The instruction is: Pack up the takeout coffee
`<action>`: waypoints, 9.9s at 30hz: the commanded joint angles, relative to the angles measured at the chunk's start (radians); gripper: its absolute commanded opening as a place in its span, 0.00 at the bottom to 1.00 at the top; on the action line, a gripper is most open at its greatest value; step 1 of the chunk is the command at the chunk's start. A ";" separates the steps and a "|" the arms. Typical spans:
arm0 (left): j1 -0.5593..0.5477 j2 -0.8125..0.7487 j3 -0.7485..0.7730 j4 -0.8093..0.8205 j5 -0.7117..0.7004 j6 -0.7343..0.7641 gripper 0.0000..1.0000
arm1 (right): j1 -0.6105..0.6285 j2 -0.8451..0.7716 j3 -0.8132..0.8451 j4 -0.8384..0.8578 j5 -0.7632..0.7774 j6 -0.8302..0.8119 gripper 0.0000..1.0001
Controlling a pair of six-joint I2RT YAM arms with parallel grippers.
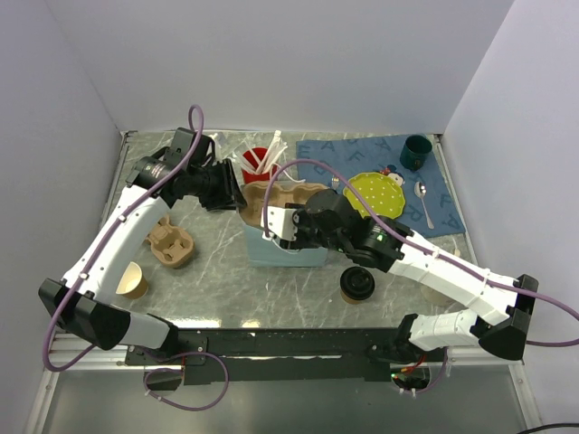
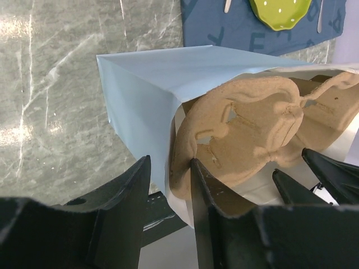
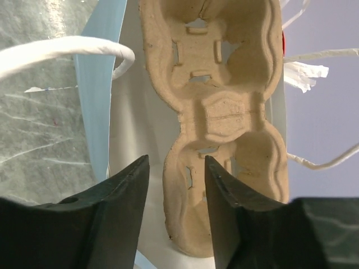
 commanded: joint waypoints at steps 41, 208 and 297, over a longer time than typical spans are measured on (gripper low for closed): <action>0.003 -0.037 -0.078 0.025 0.027 0.029 0.40 | -0.054 0.169 0.417 -0.311 0.269 1.182 0.55; -0.027 -0.415 -0.400 0.191 0.035 -0.076 0.13 | 0.057 0.519 0.588 -0.396 0.095 1.236 0.44; -0.005 -0.066 0.252 -0.061 -0.037 -0.131 0.01 | -0.414 0.353 0.514 -0.434 -0.217 1.011 0.00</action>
